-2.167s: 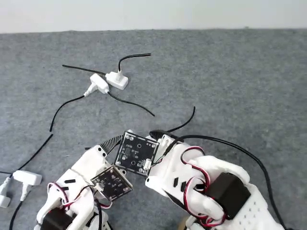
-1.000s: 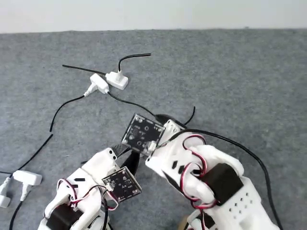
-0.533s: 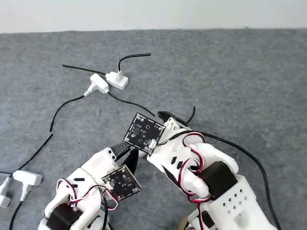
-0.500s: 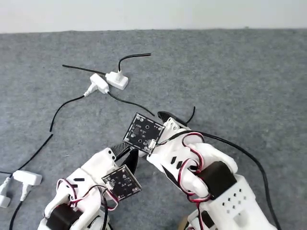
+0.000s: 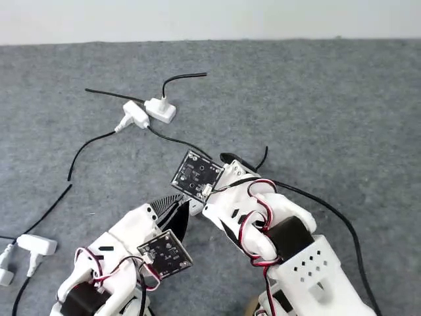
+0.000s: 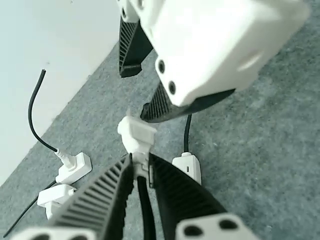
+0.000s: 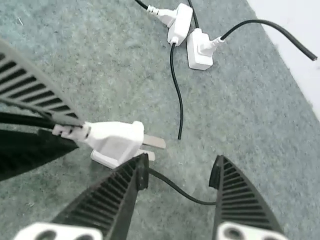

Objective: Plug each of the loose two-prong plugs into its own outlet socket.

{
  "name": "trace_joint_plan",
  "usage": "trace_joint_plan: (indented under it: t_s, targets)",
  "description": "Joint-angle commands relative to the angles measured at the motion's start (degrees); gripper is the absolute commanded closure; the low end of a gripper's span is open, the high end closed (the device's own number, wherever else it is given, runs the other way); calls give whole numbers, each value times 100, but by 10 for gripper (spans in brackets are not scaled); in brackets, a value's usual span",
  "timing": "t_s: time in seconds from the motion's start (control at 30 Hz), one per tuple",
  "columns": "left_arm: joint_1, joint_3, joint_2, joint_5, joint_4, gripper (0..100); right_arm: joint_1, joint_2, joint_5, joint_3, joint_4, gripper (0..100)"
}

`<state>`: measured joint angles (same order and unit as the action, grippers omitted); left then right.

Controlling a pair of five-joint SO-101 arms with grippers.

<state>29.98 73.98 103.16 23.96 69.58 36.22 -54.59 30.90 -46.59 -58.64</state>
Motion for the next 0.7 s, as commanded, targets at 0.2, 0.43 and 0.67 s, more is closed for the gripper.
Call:
trace_joint_plan:
  t_s: [0.2, 0.43, 0.67]
  targets:
    - [44, -303, 44, 44, 0, 989, -57, 4, 79, -308, 541, 786]
    - [44, -295, 44, 44, 0, 989, -57, 4, 70, -360, 585, 786]
    - [9, -268, 35, 70, -9, 989, -321, -84, 44, -176, 400, 786]
